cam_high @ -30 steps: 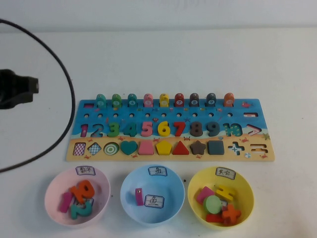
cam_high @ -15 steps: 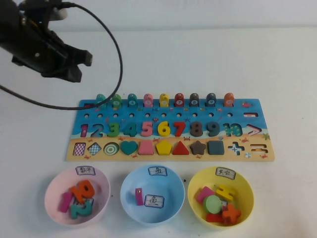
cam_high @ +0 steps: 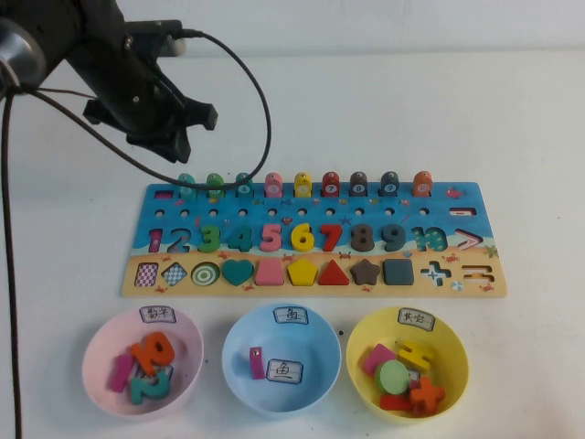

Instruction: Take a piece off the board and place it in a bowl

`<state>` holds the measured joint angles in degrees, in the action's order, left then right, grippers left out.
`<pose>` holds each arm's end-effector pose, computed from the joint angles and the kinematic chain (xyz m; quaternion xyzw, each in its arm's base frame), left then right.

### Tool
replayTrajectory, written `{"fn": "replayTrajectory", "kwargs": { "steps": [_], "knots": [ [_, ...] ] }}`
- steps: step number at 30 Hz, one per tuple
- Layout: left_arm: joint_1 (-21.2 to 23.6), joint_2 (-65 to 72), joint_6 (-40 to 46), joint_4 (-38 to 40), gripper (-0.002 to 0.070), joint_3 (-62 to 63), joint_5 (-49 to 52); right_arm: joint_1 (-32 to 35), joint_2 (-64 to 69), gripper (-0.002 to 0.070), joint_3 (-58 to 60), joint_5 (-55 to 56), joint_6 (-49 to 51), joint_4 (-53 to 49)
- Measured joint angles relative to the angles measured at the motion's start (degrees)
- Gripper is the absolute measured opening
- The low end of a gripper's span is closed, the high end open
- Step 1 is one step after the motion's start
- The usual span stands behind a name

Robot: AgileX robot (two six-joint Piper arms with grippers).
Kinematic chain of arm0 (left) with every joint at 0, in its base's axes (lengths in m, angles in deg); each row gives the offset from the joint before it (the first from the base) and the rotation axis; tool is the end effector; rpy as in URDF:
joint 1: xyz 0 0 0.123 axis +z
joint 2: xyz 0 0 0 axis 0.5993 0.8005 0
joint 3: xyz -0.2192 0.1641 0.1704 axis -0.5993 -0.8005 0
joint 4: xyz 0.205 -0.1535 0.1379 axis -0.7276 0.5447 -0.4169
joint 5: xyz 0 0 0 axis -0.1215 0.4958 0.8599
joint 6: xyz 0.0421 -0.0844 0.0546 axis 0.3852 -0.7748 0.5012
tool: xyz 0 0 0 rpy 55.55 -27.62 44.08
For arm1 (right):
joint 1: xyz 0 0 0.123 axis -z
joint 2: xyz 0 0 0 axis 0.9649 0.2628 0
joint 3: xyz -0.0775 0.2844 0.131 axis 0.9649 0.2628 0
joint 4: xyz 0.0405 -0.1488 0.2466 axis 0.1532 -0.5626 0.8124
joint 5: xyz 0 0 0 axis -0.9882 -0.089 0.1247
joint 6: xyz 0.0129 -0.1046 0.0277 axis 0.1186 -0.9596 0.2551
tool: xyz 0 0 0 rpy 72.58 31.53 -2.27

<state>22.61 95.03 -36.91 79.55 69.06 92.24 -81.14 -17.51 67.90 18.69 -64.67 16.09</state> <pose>0.5032 -0.1428 0.2918 0.1228 0.9734 -0.0910 0.1707 0.0710 0.0105 0.1650 -0.0274 0.8054 0.0604 0.5890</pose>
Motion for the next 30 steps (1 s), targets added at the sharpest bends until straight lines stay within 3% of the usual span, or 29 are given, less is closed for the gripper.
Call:
{"fn": "replayTrajectory", "kwargs": {
  "steps": [5,8,30],
  "knots": [
    [0.0,2.7,0.1,-0.2,0.0239,3.2,1.0,0.0,0.0,-0.0018,0.0,0.0,0.0,0.0],
    [0.0,3.9,0.1,-0.9,0.0305,3.7,1.0,0.0,0.0,-0.0018,0.0,0.0,0.0,0.0],
    [0.0,9.0,-2.2,-5.2,0.0328,3.7,-3.9,0.0,0.0,-0.0018,0.0,0.0,0.0,0.0]
  ]
}}
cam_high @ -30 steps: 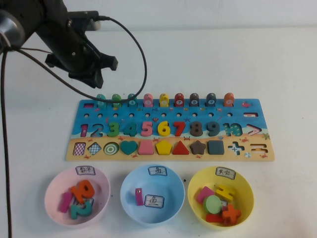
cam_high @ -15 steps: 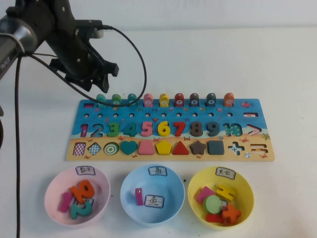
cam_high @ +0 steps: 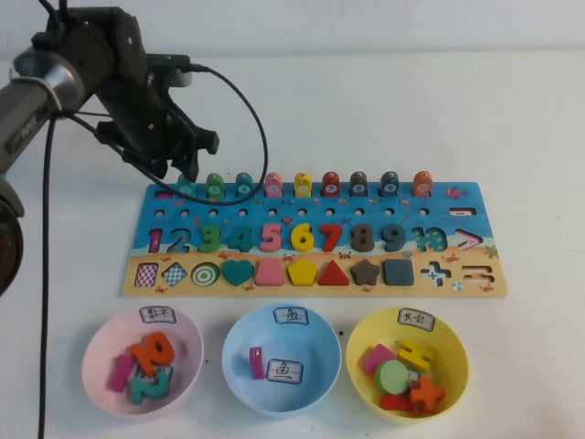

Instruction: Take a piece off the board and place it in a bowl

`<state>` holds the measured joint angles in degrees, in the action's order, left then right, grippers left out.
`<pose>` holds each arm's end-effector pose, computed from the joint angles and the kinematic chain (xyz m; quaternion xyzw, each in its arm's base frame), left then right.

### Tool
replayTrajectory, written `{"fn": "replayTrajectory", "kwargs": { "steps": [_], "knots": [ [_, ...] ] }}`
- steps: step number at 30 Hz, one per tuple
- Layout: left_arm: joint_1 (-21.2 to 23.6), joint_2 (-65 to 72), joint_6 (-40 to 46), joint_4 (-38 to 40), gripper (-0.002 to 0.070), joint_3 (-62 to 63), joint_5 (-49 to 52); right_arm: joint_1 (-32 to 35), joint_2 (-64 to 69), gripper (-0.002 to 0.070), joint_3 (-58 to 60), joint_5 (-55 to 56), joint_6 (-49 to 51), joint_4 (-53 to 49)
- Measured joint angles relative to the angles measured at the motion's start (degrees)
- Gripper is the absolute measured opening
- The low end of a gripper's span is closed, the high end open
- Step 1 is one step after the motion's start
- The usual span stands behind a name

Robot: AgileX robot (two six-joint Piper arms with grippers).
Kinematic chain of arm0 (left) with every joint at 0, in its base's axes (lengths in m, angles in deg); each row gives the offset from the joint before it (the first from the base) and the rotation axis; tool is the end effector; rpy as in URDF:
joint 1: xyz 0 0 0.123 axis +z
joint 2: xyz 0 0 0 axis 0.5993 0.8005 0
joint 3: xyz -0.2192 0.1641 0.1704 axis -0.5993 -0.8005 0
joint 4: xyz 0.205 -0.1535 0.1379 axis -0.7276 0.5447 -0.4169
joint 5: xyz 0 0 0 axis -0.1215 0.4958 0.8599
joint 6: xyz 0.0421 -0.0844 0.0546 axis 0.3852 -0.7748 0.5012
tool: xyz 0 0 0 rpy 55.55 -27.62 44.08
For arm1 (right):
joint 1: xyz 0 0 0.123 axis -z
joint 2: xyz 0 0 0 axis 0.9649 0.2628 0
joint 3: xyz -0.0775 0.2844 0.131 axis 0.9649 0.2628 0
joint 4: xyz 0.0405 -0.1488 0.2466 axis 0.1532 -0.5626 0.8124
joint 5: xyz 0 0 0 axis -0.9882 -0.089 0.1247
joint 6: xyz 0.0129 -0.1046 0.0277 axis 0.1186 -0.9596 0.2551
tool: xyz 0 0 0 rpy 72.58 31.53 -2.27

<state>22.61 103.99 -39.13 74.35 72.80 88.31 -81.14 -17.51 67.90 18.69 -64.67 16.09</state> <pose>0.5398 -0.1425 0.2302 0.1113 0.9790 -0.0484 0.1640 0.0710 0.0105 0.1650 -0.0274 0.8054 0.0604 0.5890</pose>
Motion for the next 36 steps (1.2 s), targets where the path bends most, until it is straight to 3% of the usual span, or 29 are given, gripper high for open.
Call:
{"fn": "replayTrajectory", "kwargs": {
  "steps": [36],
  "knots": [
    [0.0,4.1,-0.4,0.2,0.0328,0.1,-3.4,0.0,-0.1,-0.0018,0.0,0.0,0.0,0.0]
  ]
}}
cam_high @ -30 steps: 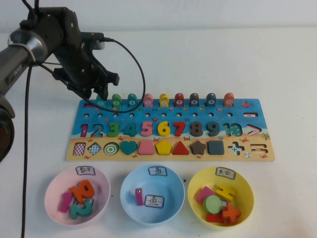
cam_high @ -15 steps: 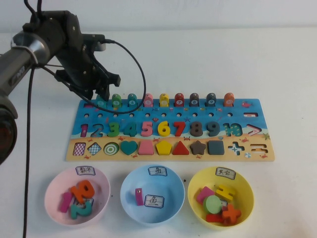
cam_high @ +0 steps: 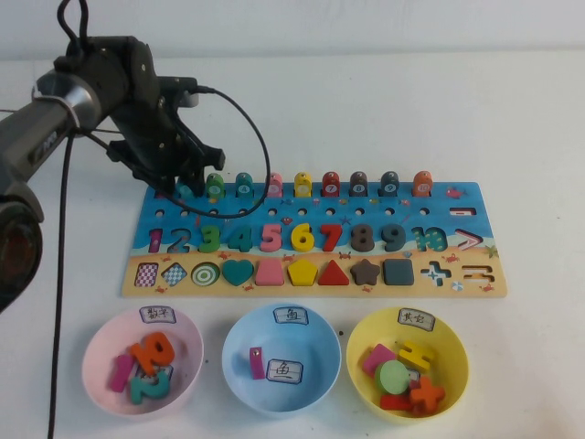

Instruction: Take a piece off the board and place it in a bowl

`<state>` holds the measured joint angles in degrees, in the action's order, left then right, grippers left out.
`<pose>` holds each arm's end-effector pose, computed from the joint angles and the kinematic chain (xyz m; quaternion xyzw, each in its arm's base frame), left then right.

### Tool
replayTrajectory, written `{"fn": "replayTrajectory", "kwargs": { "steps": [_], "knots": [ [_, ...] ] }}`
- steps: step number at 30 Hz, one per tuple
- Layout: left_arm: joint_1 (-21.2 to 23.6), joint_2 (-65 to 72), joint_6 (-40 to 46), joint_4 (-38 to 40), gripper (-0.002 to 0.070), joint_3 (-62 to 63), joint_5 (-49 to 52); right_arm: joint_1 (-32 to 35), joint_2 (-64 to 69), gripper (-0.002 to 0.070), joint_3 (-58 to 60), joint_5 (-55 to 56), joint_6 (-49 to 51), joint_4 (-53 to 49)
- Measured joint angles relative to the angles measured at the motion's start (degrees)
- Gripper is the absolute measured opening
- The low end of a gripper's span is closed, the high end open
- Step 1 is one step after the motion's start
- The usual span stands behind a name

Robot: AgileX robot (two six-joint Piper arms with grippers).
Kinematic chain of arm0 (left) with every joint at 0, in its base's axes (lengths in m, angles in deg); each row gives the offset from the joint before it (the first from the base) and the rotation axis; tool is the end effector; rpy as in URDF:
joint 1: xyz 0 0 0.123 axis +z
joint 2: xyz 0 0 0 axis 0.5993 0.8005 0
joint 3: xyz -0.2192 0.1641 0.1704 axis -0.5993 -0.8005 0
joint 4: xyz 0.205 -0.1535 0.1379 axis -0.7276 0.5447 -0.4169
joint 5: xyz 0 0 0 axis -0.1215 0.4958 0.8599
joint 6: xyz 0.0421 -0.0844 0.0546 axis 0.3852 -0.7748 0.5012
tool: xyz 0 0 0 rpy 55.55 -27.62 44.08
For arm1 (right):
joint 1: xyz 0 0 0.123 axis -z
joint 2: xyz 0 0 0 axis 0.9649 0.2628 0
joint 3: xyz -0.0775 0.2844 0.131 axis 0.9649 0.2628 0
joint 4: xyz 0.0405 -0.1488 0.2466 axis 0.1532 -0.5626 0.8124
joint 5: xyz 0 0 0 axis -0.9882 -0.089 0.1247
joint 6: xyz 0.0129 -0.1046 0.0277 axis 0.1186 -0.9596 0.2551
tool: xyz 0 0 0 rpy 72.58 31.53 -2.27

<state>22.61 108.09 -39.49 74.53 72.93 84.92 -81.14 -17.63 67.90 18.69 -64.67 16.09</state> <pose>0.5521 -0.1457 0.1926 0.1061 0.9804 -0.0492 0.1588 0.0709 0.0104 0.1651 -0.0274 0.8048 0.0605 0.5899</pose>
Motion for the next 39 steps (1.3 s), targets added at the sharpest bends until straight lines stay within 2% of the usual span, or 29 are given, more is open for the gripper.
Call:
{"fn": "replayTrajectory", "kwargs": {
  "steps": [11,19,27,39],
  "knots": [
    [0.0,0.5,0.0,0.0,0.032,0.0,-0.3,0.0,0.0,-0.0018,0.0,0.0,0.0,0.0],
    [0.0,0.5,0.0,0.0,0.0195,0.4,0.3,0.0,0.0,-0.0018,0.0,0.0,0.0,0.0],
    [0.0,0.5,0.0,0.4,0.0194,1.0,1.4,0.0,0.0,-0.0018,0.0,0.0,0.0,0.0],
    [0.0,0.5,-0.5,0.4,0.0192,10.0,9.3,0.0,0.0,-0.0018,0.0,0.0,0.0,0.0]
  ]
}}
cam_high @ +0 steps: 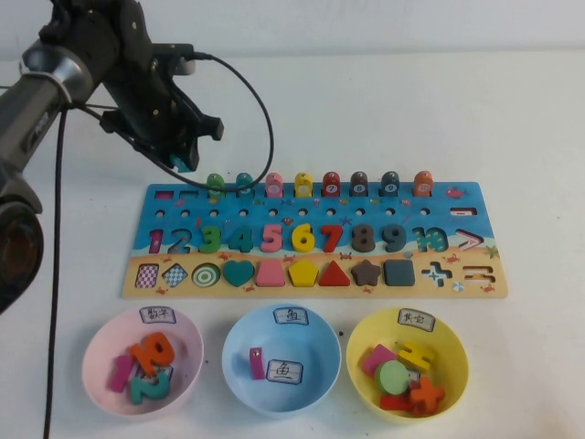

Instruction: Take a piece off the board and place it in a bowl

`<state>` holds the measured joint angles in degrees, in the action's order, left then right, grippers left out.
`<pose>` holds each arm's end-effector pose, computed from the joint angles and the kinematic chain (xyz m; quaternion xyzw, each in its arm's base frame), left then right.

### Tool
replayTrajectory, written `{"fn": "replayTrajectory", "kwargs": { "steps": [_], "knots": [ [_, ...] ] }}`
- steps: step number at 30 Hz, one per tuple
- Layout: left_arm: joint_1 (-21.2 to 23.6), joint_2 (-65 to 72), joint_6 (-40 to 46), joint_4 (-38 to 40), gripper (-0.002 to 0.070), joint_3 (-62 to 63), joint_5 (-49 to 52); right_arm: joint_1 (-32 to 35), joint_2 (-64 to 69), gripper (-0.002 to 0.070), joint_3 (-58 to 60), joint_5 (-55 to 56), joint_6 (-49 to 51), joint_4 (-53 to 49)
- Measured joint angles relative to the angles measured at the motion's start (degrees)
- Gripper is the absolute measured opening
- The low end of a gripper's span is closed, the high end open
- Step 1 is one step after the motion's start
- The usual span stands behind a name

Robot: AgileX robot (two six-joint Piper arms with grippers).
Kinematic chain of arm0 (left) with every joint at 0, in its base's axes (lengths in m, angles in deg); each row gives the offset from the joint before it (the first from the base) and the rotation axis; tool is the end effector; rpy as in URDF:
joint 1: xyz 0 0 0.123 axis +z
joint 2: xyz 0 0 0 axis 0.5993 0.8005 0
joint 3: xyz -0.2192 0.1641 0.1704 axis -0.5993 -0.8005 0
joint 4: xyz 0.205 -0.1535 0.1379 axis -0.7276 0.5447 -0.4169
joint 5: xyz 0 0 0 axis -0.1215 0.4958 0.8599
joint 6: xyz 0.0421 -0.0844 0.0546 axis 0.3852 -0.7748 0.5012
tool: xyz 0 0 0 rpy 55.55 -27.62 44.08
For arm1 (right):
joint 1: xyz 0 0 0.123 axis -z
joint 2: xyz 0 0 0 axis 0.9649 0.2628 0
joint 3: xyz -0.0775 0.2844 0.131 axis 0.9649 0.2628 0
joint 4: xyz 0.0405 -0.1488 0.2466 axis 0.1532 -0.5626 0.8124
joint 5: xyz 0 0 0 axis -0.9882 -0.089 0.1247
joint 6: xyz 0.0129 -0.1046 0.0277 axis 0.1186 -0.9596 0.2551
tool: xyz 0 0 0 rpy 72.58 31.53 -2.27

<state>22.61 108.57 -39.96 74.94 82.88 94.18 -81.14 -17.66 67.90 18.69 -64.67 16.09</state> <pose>0.5555 -0.1478 0.2387 0.1061 0.9799 -0.0548 0.1597 0.0709 0.0104 0.1652 -0.0274 0.8046 0.0605 0.5901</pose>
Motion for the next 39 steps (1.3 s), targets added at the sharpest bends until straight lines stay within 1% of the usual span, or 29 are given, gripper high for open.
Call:
{"fn": "replayTrajectory", "kwargs": {
  "steps": [5,11,15,18,21,25,28,32,35,39],
  "knots": [
    [0.0,-2.2,2.0,0.0,0.0192,0.2,0.7,0.0,-0.2,-0.0018,0.0,0.0,0.0,0.0],
    [0.0,-11.0,5.0,0.2,0.0192,-0.8,1.0,0.0,-0.2,-0.0018,0.0,0.0,0.0,0.0],
    [-0.3,-20.2,5.3,0.2,0.0192,-7.8,1.1,0.0,-0.2,-0.0018,0.0,0.0,0.0,0.0],
    [-1.6,-27.8,5.4,0.2,0.0192,-16.6,1.1,0.0,-0.2,-0.0018,0.0,0.0,0.0,0.0],
    [-4.2,-34.4,5.4,0.2,0.0192,-25.9,1.2,0.0,-0.2,-0.0018,0.0,0.0,0.0,0.0],
    [-9.2,-41.6,5.5,0.2,0.0192,-38.1,1.2,0.0,-0.2,-0.0018,0.0,0.0,0.0,0.0],
    [-13.4,-45.3,5.5,0.2,0.0192,-44.8,1.2,0.0,-0.2,-0.0018,0.0,0.0,0.0,0.0],
    [-19.3,-47.7,5.9,0.2,0.0192,-50.8,1.2,0.0,-0.2,-0.0018,0.0,0.0,0.0,0.0],
    [-23.2,-47.9,9.8,0.2,0.0192,-53.7,1.1,0.0,-0.2,-0.0018,0.0,0.0,0.0,0.0],
    [-28.6,-47.4,20.1,0.2,0.0192,-55.1,1.0,0.0,-0.2,-0.0018,0.0,0.0,0.0,0.0]
  ]
}}
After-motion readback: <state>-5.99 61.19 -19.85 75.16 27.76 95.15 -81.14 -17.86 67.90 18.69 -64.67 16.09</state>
